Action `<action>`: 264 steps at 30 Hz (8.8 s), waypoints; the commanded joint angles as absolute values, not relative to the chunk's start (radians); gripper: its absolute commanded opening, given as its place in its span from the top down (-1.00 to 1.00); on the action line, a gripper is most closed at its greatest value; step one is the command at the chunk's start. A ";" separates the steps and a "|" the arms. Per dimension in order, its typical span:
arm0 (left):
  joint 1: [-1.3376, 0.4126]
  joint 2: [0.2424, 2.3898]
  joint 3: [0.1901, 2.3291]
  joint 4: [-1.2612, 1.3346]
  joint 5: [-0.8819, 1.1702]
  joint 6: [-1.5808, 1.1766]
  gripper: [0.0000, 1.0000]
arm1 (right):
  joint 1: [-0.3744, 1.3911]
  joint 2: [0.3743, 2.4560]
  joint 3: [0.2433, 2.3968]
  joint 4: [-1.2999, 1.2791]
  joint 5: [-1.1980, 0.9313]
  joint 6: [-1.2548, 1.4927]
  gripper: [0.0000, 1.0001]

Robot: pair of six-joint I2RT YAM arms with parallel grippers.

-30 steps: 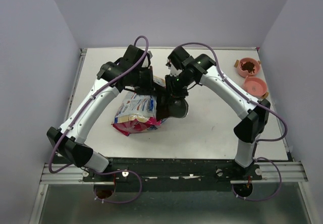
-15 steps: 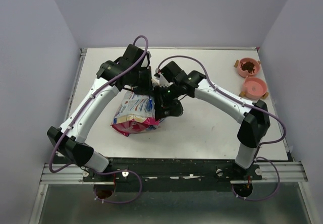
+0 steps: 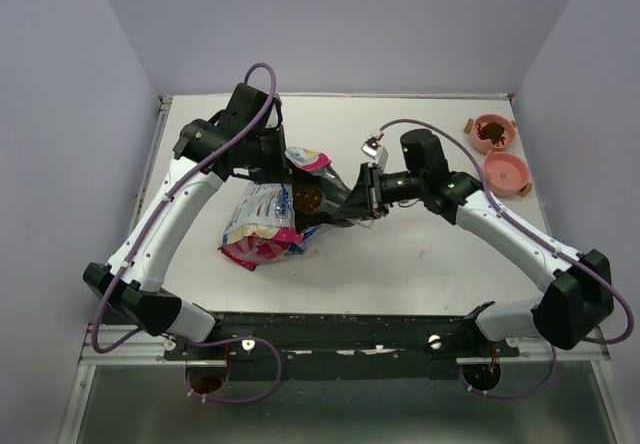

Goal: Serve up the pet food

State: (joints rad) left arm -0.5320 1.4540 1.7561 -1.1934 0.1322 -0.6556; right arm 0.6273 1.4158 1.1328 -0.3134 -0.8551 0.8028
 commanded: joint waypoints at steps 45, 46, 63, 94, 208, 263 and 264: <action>-0.477 1.376 1.789 -1.106 0.161 -0.658 1.00 | 0.497 1.319 1.131 -0.436 -0.911 0.799 0.99; -0.477 1.374 1.787 -1.106 0.161 -0.658 1.00 | 0.497 1.319 1.126 -0.434 -0.926 0.798 0.99; -0.471 1.350 1.787 -1.100 0.169 -0.661 1.00 | 0.466 1.249 0.825 0.198 -1.100 1.178 0.99; -0.457 1.333 1.799 -1.103 0.169 -0.660 1.00 | 0.448 1.344 0.583 0.915 -1.158 1.414 0.99; -0.377 1.278 1.678 -1.097 0.225 -0.833 1.00 | -0.792 1.411 0.636 0.120 -0.876 0.919 0.99; -0.359 1.324 1.707 -1.104 0.222 -0.822 1.00 | -0.445 1.672 1.354 -0.888 -0.062 0.348 0.99; -0.356 1.324 1.706 -1.106 0.222 -0.824 1.00 | -0.430 1.678 1.367 -0.902 -0.033 0.342 0.99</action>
